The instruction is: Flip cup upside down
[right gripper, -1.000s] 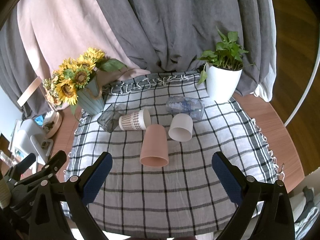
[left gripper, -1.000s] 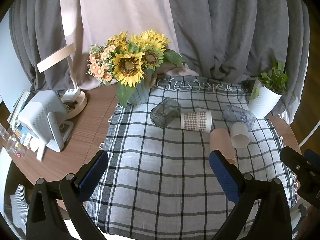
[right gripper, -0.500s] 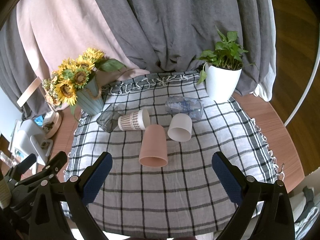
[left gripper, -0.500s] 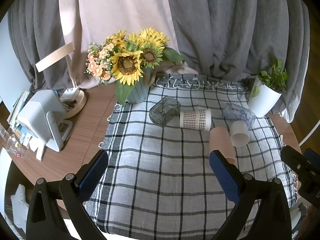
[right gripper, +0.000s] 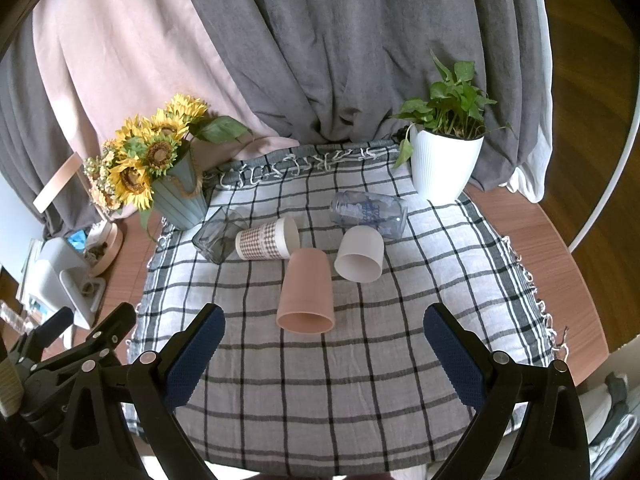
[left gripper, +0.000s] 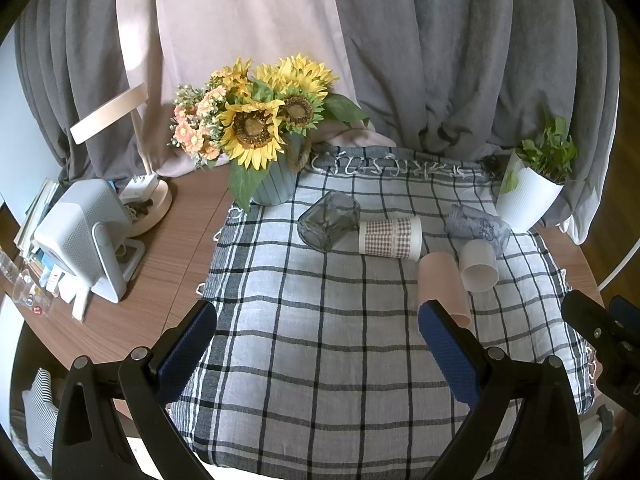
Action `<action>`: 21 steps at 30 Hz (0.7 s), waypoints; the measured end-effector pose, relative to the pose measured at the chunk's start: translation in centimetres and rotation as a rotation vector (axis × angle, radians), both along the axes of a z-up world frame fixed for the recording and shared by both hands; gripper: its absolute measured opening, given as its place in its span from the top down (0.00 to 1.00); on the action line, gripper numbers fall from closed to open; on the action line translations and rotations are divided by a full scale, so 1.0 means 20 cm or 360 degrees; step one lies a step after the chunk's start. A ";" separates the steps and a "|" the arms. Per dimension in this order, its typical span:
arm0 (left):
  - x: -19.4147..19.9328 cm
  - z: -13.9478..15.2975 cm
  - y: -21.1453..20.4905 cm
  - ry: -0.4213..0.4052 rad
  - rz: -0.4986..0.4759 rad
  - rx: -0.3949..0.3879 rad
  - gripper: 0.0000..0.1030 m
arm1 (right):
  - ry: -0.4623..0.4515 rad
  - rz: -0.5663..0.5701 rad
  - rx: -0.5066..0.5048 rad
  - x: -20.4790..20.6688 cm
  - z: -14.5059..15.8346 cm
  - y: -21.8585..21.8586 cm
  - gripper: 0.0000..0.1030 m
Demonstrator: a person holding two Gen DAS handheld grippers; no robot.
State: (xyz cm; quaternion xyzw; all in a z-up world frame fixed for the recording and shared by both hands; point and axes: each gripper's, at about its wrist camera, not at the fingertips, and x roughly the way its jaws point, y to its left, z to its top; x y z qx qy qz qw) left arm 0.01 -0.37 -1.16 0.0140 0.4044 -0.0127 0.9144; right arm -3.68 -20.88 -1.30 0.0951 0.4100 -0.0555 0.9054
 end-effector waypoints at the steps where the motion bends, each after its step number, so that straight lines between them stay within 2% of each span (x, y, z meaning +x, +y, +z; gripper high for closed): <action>1: 0.00 0.00 0.00 0.0001 0.0001 0.0000 0.00 | 0.0000 -0.0001 0.0000 0.00 0.00 0.00 0.03; 21: 0.00 0.00 0.00 0.0009 0.0000 -0.0001 0.00 | 0.0003 0.0003 -0.0001 0.01 0.00 0.01 0.03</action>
